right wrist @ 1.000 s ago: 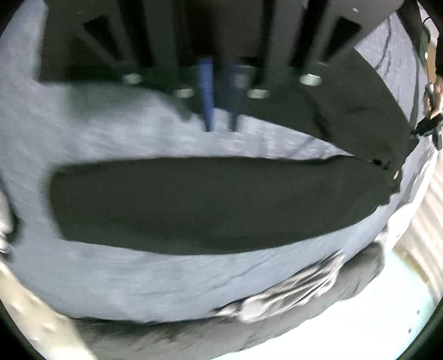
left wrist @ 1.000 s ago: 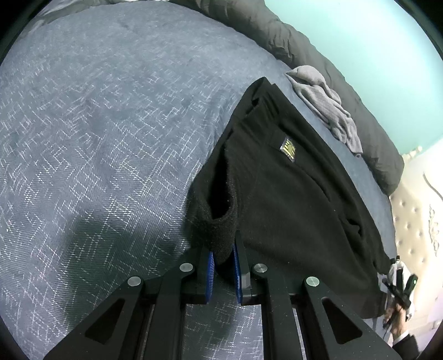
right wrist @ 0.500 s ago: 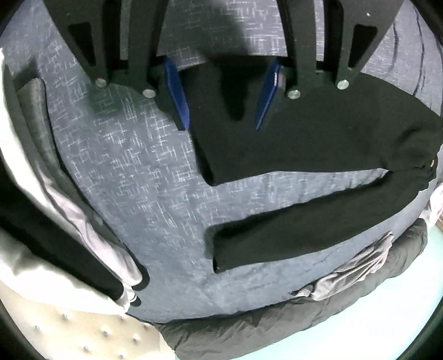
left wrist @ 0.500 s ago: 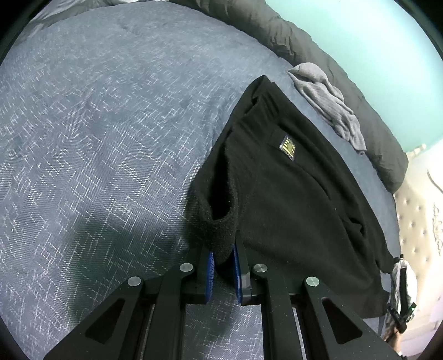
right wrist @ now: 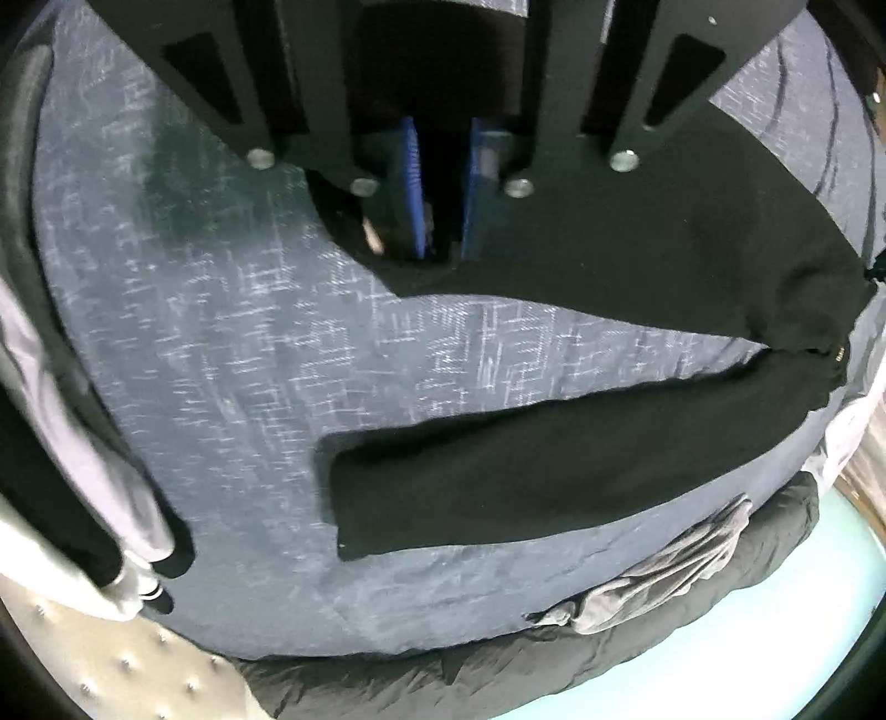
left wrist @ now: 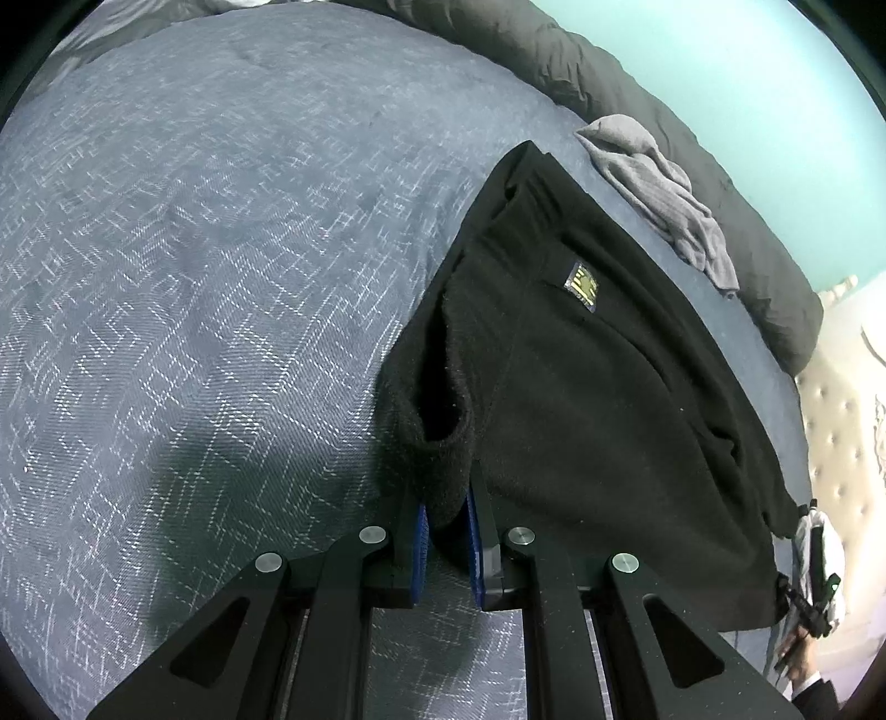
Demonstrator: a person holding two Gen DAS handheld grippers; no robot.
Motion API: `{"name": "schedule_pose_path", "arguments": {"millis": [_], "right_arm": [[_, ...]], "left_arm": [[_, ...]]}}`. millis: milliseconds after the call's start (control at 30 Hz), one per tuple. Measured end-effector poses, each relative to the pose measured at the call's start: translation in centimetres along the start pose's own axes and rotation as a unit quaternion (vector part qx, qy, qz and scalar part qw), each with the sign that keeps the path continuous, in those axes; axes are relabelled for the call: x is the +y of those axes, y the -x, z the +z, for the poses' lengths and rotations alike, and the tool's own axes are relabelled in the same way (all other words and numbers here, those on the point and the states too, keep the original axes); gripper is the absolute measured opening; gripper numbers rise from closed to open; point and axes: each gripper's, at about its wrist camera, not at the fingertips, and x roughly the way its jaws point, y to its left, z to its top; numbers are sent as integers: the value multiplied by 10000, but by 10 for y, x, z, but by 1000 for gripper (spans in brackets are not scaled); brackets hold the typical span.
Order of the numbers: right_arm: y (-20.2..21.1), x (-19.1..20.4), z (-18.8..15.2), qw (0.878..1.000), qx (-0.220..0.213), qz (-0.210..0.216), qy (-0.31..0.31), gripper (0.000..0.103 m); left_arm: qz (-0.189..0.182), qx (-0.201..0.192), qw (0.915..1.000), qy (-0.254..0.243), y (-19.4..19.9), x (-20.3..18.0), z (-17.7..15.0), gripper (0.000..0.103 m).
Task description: Fold clothes
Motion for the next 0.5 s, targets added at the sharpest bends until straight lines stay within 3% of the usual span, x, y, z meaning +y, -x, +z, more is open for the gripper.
{"name": "schedule_pose_path", "arguments": {"millis": [100,200,500], "right_arm": [[8,-11,7,9991,-241,32,-337,3],[26,-41,16,9918,-709,49,-1064,3],[18,-54,20,9841,-710,-533,-1536,3]], "left_arm": [[5,-5,10000,-28,0,0,0,12],[46,-1,10000,-43,-1,-1,-1,12],[65,0,10000,22,-3,0,-2,12]]}}
